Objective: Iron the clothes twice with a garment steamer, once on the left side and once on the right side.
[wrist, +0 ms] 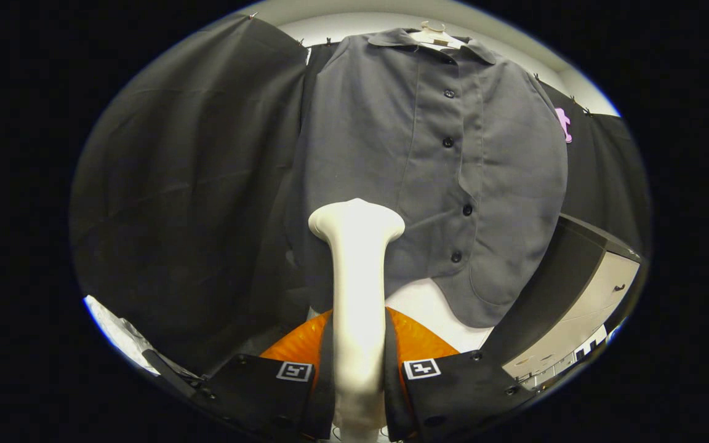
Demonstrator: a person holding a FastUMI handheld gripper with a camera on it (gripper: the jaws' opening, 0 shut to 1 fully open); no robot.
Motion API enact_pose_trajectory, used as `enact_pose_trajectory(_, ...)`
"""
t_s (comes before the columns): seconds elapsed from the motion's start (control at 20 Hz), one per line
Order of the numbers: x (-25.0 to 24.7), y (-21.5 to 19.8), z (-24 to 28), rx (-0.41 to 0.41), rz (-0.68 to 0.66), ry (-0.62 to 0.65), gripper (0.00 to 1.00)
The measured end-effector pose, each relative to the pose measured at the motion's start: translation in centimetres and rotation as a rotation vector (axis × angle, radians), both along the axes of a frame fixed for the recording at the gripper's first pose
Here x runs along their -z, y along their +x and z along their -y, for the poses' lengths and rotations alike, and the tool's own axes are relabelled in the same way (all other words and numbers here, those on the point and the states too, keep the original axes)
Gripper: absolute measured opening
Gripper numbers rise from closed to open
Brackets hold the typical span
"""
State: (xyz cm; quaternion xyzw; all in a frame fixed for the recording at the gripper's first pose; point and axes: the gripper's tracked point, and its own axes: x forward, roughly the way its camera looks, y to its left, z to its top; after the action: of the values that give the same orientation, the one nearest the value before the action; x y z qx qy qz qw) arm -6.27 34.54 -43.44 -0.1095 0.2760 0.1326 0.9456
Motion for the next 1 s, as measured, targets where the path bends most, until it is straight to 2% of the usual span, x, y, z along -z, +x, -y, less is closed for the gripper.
enact_pose_trajectory(0.25, 0.8, -0.5, 0.0, -0.005, -0.026, 0.0, 0.4)
enact_pose_trajectory(0.45, -1.0, -0.6, 0.5, -0.004, 0.006, 0.011, 0.4)
enact_pose_trajectory(1.0, -17.3, 1.3, 3.8, 0.039, 0.272, 0.101, 0.4)
